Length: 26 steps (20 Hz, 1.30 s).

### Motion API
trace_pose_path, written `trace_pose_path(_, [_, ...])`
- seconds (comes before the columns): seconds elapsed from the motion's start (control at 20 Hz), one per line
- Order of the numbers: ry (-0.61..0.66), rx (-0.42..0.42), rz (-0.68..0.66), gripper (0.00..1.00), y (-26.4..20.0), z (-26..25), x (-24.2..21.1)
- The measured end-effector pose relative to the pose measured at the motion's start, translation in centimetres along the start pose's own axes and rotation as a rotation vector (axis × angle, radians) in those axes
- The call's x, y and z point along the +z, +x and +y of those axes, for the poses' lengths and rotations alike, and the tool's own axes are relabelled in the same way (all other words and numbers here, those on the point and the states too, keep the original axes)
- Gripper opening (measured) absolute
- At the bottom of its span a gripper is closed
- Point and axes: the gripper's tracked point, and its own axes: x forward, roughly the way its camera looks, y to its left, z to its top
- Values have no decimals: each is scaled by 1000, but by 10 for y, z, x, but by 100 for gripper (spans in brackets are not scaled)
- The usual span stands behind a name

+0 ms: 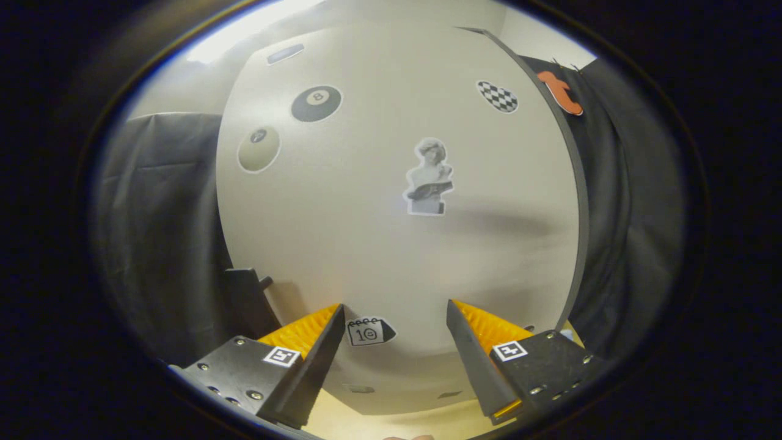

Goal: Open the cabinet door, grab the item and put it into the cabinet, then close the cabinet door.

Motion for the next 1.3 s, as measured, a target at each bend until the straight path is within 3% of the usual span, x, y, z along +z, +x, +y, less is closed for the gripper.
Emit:
trace_pose_path(0.25, [2, -17, -3, 98, 13, -2, 3])
trace_pose_path(0.55, [-117, -60, -9, 98, 22, -3, -1])
trace_pose_path(0.95, [-55, -52, -2, 98, 24, -2, 1])
trace_pose_path(1.3, [-99, -76, -10, 98, 27, -4, -2])
